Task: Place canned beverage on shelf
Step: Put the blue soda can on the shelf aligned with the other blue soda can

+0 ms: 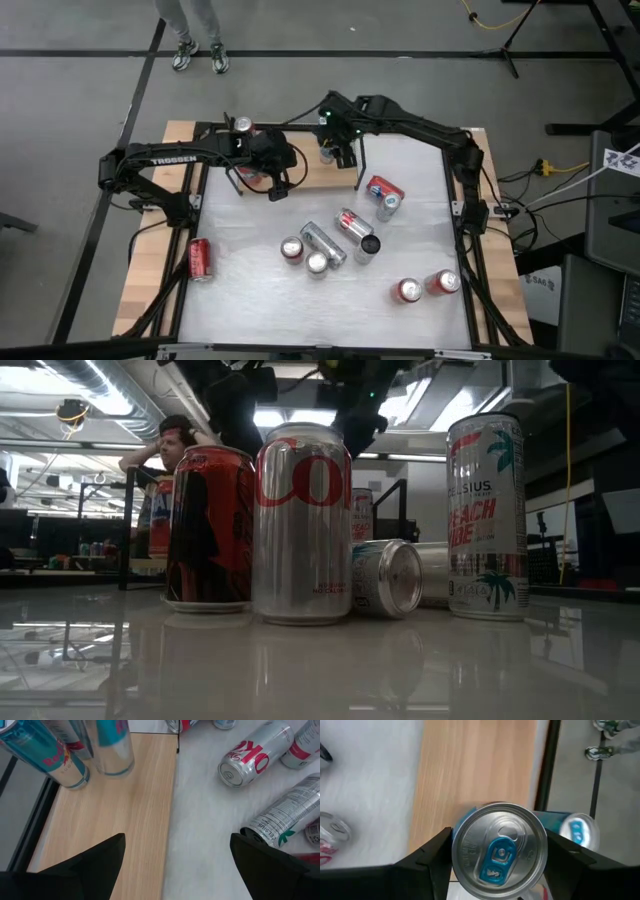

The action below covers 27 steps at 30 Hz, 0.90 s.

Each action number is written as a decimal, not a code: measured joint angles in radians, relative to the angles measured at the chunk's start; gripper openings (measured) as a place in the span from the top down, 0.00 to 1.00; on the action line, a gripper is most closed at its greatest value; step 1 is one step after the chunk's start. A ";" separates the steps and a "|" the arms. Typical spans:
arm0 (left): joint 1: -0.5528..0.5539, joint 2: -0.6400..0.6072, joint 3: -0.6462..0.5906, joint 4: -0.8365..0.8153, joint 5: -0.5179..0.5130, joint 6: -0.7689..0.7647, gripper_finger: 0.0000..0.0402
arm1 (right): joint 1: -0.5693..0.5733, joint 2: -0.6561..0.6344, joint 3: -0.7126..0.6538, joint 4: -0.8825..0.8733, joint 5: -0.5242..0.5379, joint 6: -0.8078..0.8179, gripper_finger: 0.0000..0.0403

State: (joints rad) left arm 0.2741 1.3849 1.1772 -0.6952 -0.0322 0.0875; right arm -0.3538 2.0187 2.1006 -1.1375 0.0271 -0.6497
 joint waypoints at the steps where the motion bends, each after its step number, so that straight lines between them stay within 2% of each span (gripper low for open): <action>1: 0.000 0.000 0.000 0.000 0.000 0.000 0.12 | 0.000 0.010 0.000 0.000 0.001 -0.010 0.42; 15: -0.005 0.000 0.000 0.000 0.000 -0.007 0.12 | -0.007 0.079 0.000 0.019 -0.023 -0.014 0.42; 27: -0.062 0.000 0.000 0.001 0.000 -0.007 0.12 | -0.041 0.096 -0.001 0.024 -0.062 -0.011 0.42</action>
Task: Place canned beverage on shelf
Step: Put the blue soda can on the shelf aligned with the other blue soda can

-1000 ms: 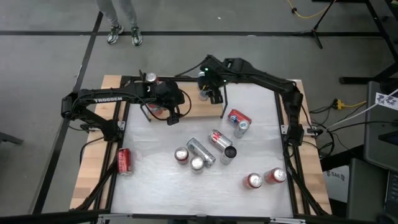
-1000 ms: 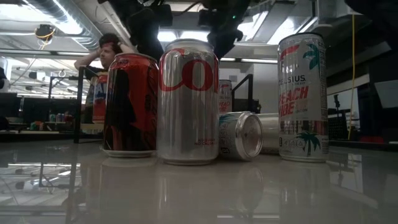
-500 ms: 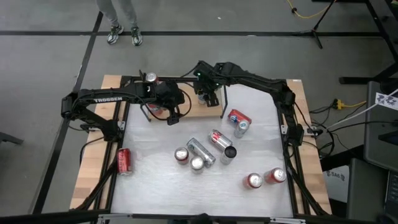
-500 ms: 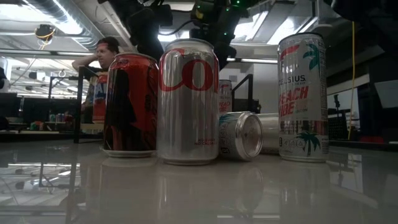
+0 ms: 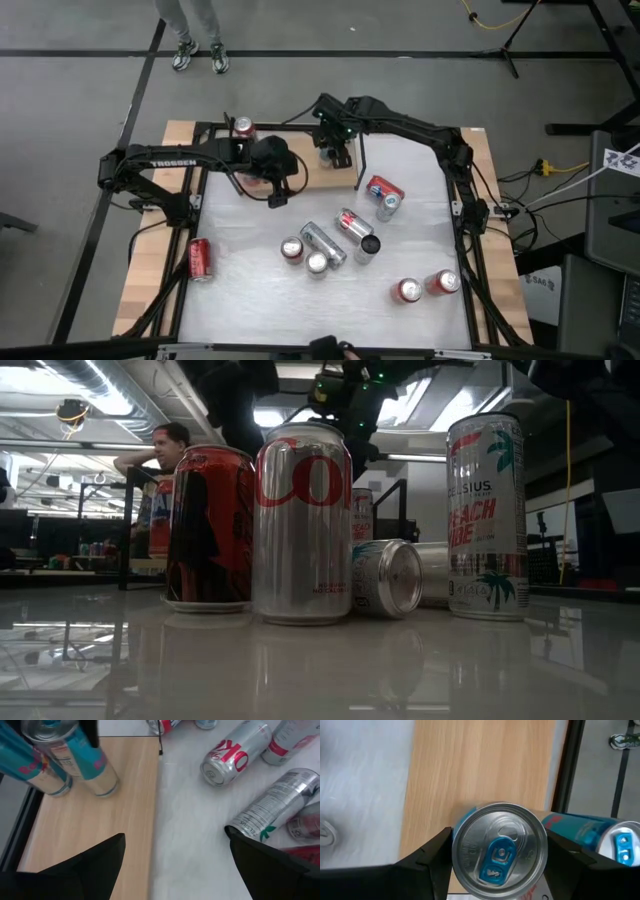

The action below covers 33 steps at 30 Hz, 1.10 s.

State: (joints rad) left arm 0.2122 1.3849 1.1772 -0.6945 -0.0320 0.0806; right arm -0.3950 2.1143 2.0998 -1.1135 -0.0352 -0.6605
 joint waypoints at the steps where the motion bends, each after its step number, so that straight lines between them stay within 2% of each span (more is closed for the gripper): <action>1: -0.003 0.000 0.000 0.000 0.000 0.000 0.12 | -0.002 0.000 0.000 -0.001 0.000 0.000 0.42; 14: -0.009 0.000 0.000 0.000 -0.001 -0.012 0.12 | -0.013 0.001 0.000 -0.002 -0.002 -0.002 0.36; 33: -0.026 -0.006 0.000 -0.069 -0.003 -0.027 0.12 | -0.040 0.023 0.002 0.023 -0.010 -0.002 0.35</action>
